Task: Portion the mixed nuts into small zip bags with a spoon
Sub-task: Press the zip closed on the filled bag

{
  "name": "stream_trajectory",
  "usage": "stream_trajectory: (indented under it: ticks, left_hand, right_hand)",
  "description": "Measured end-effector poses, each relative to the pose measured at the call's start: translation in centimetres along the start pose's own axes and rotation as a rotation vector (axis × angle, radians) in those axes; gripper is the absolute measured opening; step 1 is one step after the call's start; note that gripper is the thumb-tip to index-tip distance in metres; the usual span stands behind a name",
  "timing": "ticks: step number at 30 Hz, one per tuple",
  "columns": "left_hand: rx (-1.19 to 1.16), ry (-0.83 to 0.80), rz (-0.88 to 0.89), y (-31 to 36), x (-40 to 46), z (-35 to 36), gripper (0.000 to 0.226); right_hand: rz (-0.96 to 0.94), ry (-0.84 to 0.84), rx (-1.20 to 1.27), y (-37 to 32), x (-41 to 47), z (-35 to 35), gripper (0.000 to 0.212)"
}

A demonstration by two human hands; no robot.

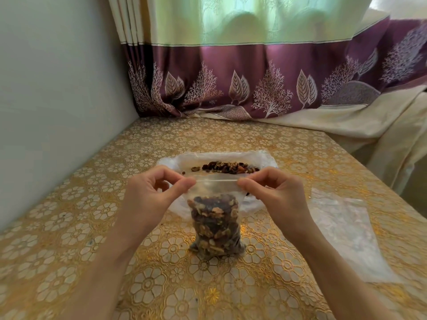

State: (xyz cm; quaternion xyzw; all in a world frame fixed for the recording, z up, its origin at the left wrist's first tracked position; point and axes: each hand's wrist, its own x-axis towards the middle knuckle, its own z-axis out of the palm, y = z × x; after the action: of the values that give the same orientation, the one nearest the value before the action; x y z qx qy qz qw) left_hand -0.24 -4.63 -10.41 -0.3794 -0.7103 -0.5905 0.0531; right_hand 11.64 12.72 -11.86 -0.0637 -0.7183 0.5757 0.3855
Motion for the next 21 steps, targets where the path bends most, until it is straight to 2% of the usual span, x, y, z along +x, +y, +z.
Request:
stream_trajectory:
  ticks: [3,5,7,8,10,12,14,17,19,21]
  left_hand:
    - [-0.139,0.026,-0.095,-0.6,-0.4,1.2,0.033]
    - [-0.253,-0.049,-0.173,-1.4,-0.7,1.6,0.053]
    - [-0.280,-0.243,-0.219,-2.0,-0.8,1.4,0.078]
    - [-0.213,-0.374,-0.236,-2.3,-0.8,1.3,0.083]
    - [-0.072,-0.634,-0.286,-2.4,-1.0,1.3,0.075]
    - [-0.071,-0.721,-0.295,-2.6,-1.1,1.5,0.064]
    - [-0.126,-0.604,-0.291,-2.8,-1.0,1.7,0.055]
    - [-0.181,-0.280,-0.374,-2.8,-0.9,1.9,0.052]
    - [-0.347,-0.144,-0.427,-2.7,-0.7,2.0,0.059]
    - [-0.499,-0.139,-0.437,-2.5,-0.7,2.0,0.070]
  right_hand:
    - [0.013,0.031,0.013,0.5,-0.1,0.1,0.010]
    - [0.017,0.007,0.016,0.9,-0.4,0.1,0.008]
    - [0.018,0.013,0.017,1.2,-0.7,0.2,0.014]
    - [0.030,0.039,0.026,1.4,-0.8,0.3,0.016]
    - [0.090,0.109,0.060,1.7,-1.0,0.6,0.016]
    - [0.160,0.146,0.061,1.8,-1.1,0.7,0.015]
    - [0.174,0.113,-0.007,1.9,-1.5,0.9,0.019]
    - [0.060,-0.075,-0.190,1.6,-2.1,1.5,0.006]
    - [0.024,-0.263,-0.276,1.7,-2.6,2.1,0.031]
    - [0.025,-0.336,-0.323,1.6,-2.9,2.5,0.058]
